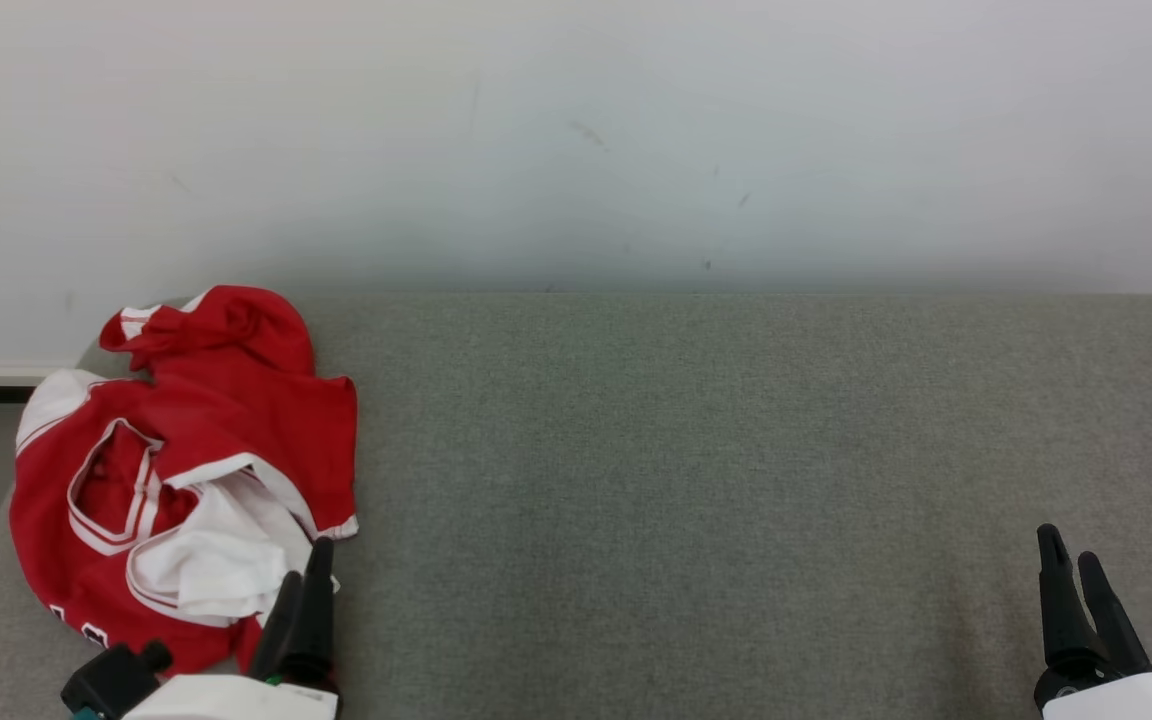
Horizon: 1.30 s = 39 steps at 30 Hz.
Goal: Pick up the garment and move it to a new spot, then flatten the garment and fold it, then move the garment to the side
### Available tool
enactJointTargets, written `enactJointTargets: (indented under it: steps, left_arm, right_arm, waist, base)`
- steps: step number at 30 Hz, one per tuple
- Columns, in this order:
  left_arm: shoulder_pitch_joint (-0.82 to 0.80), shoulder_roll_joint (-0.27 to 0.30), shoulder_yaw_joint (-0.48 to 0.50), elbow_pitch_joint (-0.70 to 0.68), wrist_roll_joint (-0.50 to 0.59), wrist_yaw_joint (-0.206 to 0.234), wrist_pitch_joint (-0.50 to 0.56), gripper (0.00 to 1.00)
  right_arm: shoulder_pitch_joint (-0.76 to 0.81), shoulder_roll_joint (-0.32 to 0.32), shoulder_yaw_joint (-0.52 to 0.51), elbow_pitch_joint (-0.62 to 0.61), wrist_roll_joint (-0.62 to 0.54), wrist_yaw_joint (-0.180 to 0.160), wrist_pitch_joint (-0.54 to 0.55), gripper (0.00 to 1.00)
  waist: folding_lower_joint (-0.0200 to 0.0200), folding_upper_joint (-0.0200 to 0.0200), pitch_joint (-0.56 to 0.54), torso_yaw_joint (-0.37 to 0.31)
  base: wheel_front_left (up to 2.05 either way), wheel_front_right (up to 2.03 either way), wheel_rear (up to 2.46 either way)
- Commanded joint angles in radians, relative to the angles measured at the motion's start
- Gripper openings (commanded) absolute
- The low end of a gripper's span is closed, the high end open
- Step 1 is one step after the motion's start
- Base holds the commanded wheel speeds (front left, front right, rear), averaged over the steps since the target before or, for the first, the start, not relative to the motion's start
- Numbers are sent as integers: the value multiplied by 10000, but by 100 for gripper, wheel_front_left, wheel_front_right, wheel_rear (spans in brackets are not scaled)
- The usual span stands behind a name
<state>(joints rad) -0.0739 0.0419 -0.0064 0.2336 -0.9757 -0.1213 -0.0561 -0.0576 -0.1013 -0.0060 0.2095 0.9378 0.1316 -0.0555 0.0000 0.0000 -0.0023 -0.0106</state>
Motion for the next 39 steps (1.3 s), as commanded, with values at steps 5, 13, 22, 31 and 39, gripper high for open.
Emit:
enactJointTargets:
  steps: [5,13,22,31,39]
  left_arm:
    - [-13,114,-86,-83,1319,10,-247,100]
    - [37,330,-239,191,2872,180,-497,100]
    - [54,567,-518,237,4336,605,-759,100]
    - [154,811,-870,-84,5411,978,-1003,100]
    - [206,983,-1124,-212,6080,1188,-1199,100]
  right_arm:
    - [-51,-226,-2,0,-1060,-6,-251,100]
    - [-27,-304,73,132,-2194,-7,-502,100]
    - [76,-314,232,217,-3317,-9,-765,100]
    - [142,-306,284,364,-4285,-10,-1009,100]
    - [187,-329,303,498,-4946,-11,-1184,100]
  waist:
    - [0,0,-5,-36]
    - [0,0,-20,-64]
    - [0,0,-9,-69]
    - [0,0,-2,-75]
    - [0,0,-15,-97]
  base:
    - [0,0,0]
    - [0,0,0]
    - [0,0,0]
    - [0,0,0]
    - [0,0,0]
